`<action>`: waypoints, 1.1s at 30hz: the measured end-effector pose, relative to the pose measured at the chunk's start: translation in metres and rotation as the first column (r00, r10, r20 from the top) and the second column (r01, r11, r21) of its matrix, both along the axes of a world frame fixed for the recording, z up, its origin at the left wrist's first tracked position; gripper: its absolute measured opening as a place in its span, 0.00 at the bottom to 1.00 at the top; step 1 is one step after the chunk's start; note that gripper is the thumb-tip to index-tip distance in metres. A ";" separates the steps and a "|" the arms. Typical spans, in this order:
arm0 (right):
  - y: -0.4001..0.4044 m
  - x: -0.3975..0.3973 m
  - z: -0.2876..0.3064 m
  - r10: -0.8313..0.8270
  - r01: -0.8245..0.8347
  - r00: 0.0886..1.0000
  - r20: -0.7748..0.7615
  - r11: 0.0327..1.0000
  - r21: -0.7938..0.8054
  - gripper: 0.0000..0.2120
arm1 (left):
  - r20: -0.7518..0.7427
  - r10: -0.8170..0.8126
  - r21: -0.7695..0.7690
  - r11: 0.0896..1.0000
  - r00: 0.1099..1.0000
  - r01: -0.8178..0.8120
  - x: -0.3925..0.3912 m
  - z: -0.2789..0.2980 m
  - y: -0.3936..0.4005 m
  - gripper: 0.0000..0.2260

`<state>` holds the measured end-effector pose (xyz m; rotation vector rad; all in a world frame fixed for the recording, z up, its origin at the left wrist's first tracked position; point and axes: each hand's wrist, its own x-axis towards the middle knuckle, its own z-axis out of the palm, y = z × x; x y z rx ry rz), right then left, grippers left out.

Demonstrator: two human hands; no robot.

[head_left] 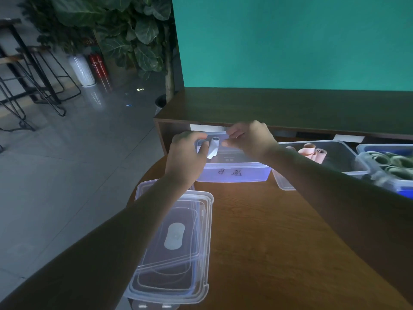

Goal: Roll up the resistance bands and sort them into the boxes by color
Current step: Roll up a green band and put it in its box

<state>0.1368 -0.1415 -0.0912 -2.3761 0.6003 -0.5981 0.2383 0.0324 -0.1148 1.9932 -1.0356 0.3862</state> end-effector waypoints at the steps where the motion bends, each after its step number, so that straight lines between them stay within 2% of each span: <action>1: 0.003 -0.012 0.004 -0.008 0.008 1.000 0.021 1.000 0.012 0.15 | -0.006 0.001 -0.001 1.000 1.000 -0.001 -0.006 0.004 -0.002 0.09; 5: 0.008 -0.073 0.009 -0.047 0.039 0.995 0.090 0.995 0.088 0.15 | -0.012 -0.030 -0.005 1.000 0.999 0.030 -0.043 0.017 -0.011 0.09; 8: 0.011 -0.130 0.004 -0.143 0.135 0.987 0.077 0.985 0.109 0.14 | -0.030 -0.070 0.017 0.997 0.997 0.070 -0.083 0.021 -0.016 0.10; 16: 0.035 -0.325 -0.006 -0.327 0.308 0.939 0.105 0.937 0.165 0.09 | -0.095 -0.255 0.170 0.948 0.962 0.269 -0.219 0.035 -0.035 0.09; 23: 0.060 -0.483 -0.021 -0.509 0.496 0.858 0.069 0.856 0.147 0.03 | -0.207 -0.477 0.299 0.800 0.854 0.520 -0.372 0.033 -0.061 0.14; 29: 0.058 -0.565 -0.042 -0.639 0.632 0.769 -0.002 0.760 0.151 0.09 | -0.240 -0.528 0.402 0.709 0.814 0.579 -0.458 0.015 -0.075 0.13; 33: 0.059 -0.600 -0.050 -0.624 0.620 0.780 -0.037 0.764 0.178 0.12 | -0.266 -0.582 0.405 0.656 0.768 0.637 -0.486 -0.004 -0.078 0.12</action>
